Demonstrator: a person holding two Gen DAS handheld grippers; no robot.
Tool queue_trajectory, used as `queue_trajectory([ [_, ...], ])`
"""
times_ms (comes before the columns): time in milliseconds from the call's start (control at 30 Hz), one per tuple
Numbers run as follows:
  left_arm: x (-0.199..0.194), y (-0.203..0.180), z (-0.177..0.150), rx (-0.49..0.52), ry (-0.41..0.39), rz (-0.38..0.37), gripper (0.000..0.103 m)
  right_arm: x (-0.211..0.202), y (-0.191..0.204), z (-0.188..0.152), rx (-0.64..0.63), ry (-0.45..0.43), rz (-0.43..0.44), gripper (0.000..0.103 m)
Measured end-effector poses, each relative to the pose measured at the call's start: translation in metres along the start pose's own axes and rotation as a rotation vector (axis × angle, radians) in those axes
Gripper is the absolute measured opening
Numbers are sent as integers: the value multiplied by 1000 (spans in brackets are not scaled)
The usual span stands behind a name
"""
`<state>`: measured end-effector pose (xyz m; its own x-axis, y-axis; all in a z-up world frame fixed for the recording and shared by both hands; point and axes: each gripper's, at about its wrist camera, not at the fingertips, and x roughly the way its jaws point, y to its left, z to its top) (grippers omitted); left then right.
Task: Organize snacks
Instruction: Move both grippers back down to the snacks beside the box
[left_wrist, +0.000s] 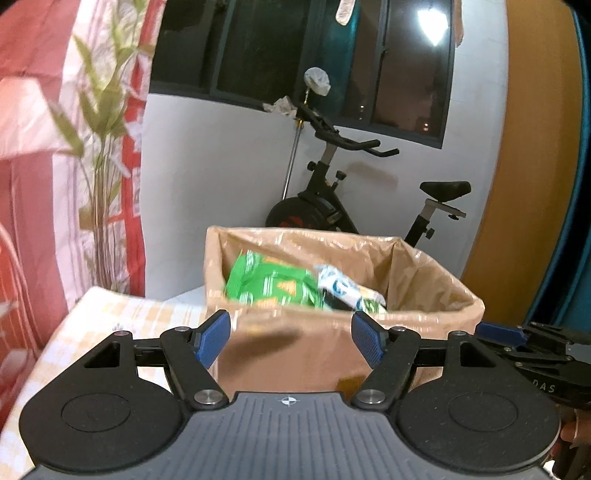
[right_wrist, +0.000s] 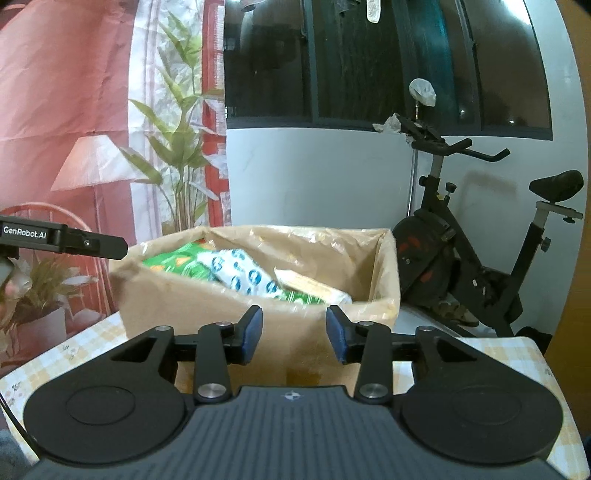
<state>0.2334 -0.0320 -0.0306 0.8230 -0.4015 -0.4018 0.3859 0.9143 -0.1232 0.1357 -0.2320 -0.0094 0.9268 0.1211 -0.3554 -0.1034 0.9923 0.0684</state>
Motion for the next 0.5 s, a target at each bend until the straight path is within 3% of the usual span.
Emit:
queue_trajectory([
  [500, -6, 10, -51, -56, 63, 14, 74, 3, 7, -30, 19, 86, 17, 42],
])
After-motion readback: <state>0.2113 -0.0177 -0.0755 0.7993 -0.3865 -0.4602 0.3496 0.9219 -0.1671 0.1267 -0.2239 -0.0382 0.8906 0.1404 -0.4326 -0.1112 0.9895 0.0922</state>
